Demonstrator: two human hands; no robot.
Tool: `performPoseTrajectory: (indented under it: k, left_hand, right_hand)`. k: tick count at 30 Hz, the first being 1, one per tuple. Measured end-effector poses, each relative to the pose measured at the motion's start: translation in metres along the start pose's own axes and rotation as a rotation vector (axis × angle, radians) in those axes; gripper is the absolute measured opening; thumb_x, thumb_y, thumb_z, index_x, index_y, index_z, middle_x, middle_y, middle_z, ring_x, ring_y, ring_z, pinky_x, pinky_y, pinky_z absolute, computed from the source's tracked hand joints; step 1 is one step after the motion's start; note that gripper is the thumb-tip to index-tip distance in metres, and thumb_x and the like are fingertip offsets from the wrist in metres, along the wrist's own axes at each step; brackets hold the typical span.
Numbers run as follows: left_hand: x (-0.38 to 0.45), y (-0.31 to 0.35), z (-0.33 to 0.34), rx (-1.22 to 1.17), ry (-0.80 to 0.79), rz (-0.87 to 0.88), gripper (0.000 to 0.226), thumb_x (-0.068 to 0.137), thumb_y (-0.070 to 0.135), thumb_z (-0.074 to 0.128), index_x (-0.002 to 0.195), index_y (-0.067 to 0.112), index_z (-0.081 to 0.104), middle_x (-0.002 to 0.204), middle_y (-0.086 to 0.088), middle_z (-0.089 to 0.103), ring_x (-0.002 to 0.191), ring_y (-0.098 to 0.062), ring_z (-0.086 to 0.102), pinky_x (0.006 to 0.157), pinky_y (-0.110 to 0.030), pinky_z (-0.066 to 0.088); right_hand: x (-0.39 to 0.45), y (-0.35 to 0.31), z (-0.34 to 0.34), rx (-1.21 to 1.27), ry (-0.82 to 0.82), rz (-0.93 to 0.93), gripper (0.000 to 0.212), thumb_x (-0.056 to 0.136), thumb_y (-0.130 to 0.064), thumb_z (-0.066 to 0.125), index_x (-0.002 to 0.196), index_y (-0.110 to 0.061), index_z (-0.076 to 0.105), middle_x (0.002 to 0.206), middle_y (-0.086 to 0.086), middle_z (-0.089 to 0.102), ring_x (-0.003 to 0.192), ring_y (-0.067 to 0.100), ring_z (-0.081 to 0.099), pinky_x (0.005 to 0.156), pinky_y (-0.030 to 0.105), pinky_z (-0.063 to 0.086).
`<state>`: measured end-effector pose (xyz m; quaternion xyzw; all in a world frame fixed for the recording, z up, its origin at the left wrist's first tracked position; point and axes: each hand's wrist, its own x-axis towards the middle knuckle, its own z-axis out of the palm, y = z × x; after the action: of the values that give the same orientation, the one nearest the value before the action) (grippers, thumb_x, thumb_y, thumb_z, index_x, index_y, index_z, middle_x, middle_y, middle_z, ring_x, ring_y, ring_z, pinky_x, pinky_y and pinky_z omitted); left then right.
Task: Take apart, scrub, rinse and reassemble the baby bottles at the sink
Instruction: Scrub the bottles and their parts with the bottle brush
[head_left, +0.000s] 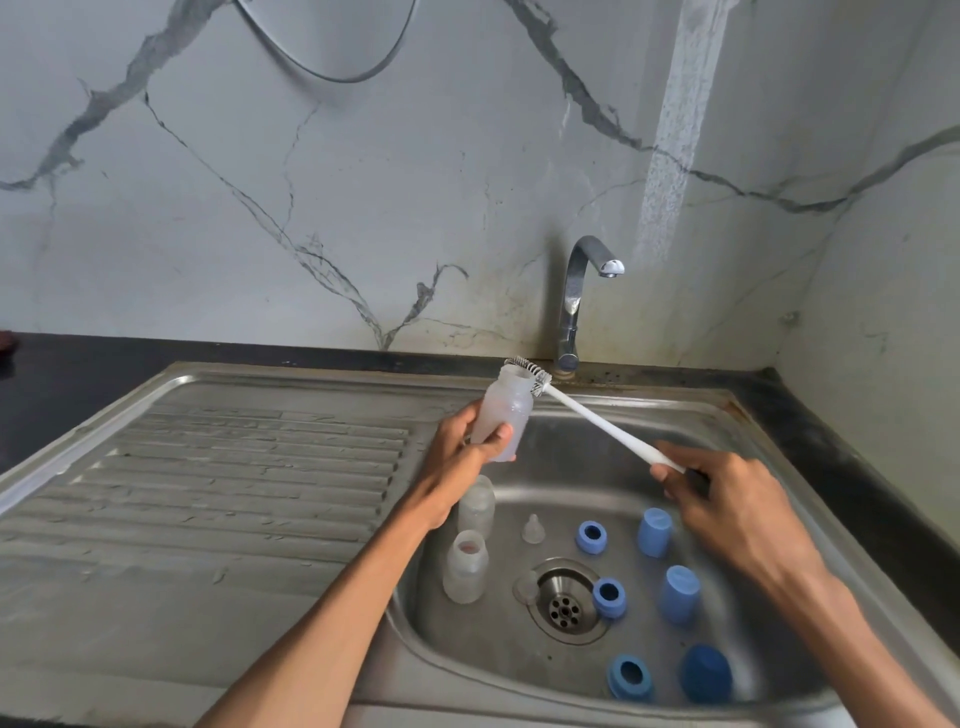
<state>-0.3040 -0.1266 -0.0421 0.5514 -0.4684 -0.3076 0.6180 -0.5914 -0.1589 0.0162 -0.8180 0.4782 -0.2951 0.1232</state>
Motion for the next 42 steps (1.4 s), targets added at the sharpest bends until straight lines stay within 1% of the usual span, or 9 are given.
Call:
performPoseTrajectory:
  k: [4, 9, 16, 21, 25, 28, 33, 38, 42]
  left_hand:
    - [0.003, -0.002, -0.012, 0.021, 0.028, 0.023, 0.039, 0.082, 0.029, 0.071, 0.121, 0.025, 0.067, 0.109, -0.003, 0.074, 0.104, -0.028, 0.069, 0.096, -0.056, 0.053]
    - [0.003, 0.001, -0.018, 0.073, 0.155, 0.111, 0.051, 0.077, 0.029, 0.071, 0.128, 0.024, 0.063, 0.114, 0.002, 0.072, 0.104, -0.018, 0.068, 0.085, -0.024, 0.054]
    - [-0.001, -0.003, -0.007, 0.129, 0.306, 0.173, 0.044, 0.072, 0.038, 0.075, 0.114, 0.028, 0.07, 0.096, 0.005, 0.075, 0.089, -0.018, 0.071, 0.08, -0.04, 0.059]
    - [-0.005, -0.001, 0.009, 0.243, 0.308, 0.235, 0.046, 0.069, 0.033, 0.077, 0.115, 0.027, 0.072, 0.091, 0.008, 0.075, 0.082, -0.012, 0.069, 0.071, -0.024, 0.056]
    - [-0.002, -0.001, -0.006, 0.263, 0.394, 0.204, 0.044, 0.067, 0.039, 0.075, 0.111, 0.032, 0.071, 0.089, 0.008, 0.075, 0.082, -0.015, 0.07, 0.071, -0.029, 0.058]
    - [-0.002, -0.002, -0.013, 0.272, 0.401, 0.195, 0.046, 0.067, 0.041, 0.074, 0.112, 0.031, 0.071, 0.091, 0.008, 0.075, 0.084, -0.016, 0.07, 0.072, -0.034, 0.059]
    - [-0.007, 0.0, 0.014, 0.285, 0.285, 0.232, 0.053, 0.066, 0.038, 0.078, 0.118, 0.028, 0.071, 0.097, 0.011, 0.075, 0.088, -0.01, 0.07, 0.076, -0.025, 0.057]
    - [-0.005, 0.002, -0.005, 0.278, 0.387, 0.186, 0.042, 0.072, 0.023, 0.082, 0.112, 0.028, 0.073, 0.092, 0.009, 0.075, 0.083, -0.011, 0.07, 0.067, -0.019, 0.053]
    - [-0.009, 0.006, 0.007, 0.294, 0.326, 0.213, 0.044, 0.07, 0.027, 0.081, 0.112, 0.024, 0.073, 0.089, 0.009, 0.074, 0.076, -0.005, 0.066, 0.067, -0.017, 0.052]
  right_hand:
    - [-0.002, -0.001, 0.001, -0.01, -0.014, -0.004, 0.039, 0.093, -0.044, 0.061, 0.131, -0.031, 0.064, 0.084, -0.005, 0.074, 0.079, 0.018, 0.068, 0.076, 0.041, 0.056]
    - [-0.002, 0.0, -0.003, -0.044, -0.001, 0.006, 0.038, 0.093, -0.045, 0.061, 0.13, -0.035, 0.063, 0.088, -0.007, 0.075, 0.085, 0.019, 0.068, 0.075, 0.037, 0.054]
    - [-0.003, -0.006, 0.004, 0.02, 0.001, 0.016, 0.039, 0.093, -0.04, 0.064, 0.131, -0.031, 0.063, 0.077, -0.003, 0.074, 0.076, 0.019, 0.069, 0.071, 0.04, 0.055]
    - [-0.004, -0.008, 0.001, -0.037, 0.031, 0.024, 0.041, 0.094, -0.039, 0.063, 0.133, -0.029, 0.062, 0.077, -0.003, 0.068, 0.064, 0.015, 0.058, 0.059, 0.029, 0.043]
    - [-0.006, -0.013, -0.002, -0.08, 0.066, 0.033, 0.04, 0.092, -0.041, 0.065, 0.132, -0.034, 0.063, 0.08, -0.001, 0.068, 0.06, 0.011, 0.049, 0.061, 0.029, 0.038]
    - [-0.008, -0.014, -0.001, -0.088, 0.076, 0.023, 0.041, 0.091, -0.041, 0.066, 0.131, -0.036, 0.063, 0.077, -0.003, 0.066, 0.06, 0.012, 0.051, 0.06, 0.029, 0.04]
    - [-0.006, -0.014, 0.001, -0.058, 0.083, 0.037, 0.042, 0.091, -0.038, 0.068, 0.132, -0.032, 0.063, 0.078, 0.001, 0.071, 0.06, 0.014, 0.052, 0.056, 0.028, 0.039]
    - [-0.009, -0.015, 0.002, -0.072, 0.098, -0.001, 0.04, 0.089, -0.037, 0.071, 0.128, -0.033, 0.066, 0.079, 0.001, 0.073, 0.068, 0.023, 0.065, 0.058, 0.034, 0.047]
    - [-0.008, -0.012, 0.004, -0.053, 0.115, 0.007, 0.039, 0.088, -0.036, 0.071, 0.127, -0.033, 0.066, 0.076, 0.002, 0.073, 0.067, 0.023, 0.065, 0.06, 0.037, 0.05]
